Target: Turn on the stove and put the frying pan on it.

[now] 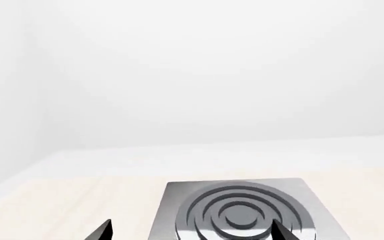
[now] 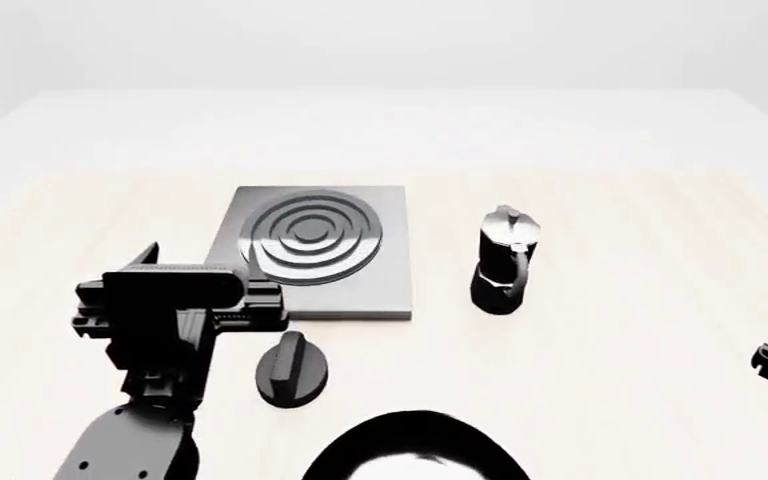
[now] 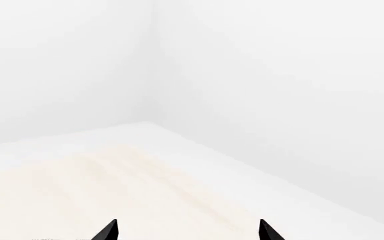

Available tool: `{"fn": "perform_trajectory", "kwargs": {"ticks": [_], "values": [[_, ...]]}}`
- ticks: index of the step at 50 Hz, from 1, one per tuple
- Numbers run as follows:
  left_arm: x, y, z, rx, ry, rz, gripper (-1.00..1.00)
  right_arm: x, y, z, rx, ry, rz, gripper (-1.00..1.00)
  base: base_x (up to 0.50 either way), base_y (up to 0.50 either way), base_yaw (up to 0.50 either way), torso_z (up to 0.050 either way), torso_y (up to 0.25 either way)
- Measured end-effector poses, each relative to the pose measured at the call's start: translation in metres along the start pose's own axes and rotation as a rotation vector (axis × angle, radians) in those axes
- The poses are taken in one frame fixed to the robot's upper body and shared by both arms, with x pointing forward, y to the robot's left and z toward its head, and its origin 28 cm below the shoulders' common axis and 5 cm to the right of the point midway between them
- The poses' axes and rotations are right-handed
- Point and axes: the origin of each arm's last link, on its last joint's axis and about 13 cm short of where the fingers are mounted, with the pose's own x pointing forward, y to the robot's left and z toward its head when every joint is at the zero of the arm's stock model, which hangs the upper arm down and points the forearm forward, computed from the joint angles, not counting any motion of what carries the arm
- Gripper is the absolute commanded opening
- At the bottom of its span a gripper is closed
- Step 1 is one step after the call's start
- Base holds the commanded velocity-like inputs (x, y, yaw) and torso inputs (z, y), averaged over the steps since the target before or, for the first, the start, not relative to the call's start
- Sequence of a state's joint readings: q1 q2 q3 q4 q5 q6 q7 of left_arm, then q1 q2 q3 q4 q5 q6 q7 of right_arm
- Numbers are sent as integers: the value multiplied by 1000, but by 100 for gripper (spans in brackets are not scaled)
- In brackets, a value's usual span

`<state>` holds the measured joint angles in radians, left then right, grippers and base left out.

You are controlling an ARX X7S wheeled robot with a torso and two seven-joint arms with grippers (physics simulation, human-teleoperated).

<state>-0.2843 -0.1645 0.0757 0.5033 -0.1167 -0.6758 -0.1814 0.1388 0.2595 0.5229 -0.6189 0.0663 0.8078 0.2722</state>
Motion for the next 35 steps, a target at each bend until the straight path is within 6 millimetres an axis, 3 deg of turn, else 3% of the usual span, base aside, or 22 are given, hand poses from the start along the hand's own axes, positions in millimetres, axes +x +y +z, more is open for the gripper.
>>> {"fn": "perform_trajectory", "kwargs": {"ticks": [6, 12, 19, 24, 29, 35], "values": [[1, 2, 9, -10, 38, -2, 100, 0, 1, 0, -5, 1, 4, 100, 0, 0, 0, 0, 0], [10, 10, 38, -30, 113, -3, 100, 1, 2, 0, -8, 3, 8, 100, 0, 0, 0, 0, 0], [36, 22, 66, -50, 312, 93, 100, 2, 5, -1, -12, 6, 16, 100, 0, 0, 0, 0, 0], [39, 19, 83, -40, 476, 34, 100, 2, 6, -1, -16, 7, 22, 100, 0, 0, 0, 0, 0], [39, 24, 92, -14, 616, -21, 100, 1, 6, -2, -20, 8, 25, 100, 0, 0, 0, 0, 0], [43, 41, 90, 53, 759, -73, 100, 1, 8, -2, -24, 11, 30, 100, 0, 0, 0, 0, 0]]}}
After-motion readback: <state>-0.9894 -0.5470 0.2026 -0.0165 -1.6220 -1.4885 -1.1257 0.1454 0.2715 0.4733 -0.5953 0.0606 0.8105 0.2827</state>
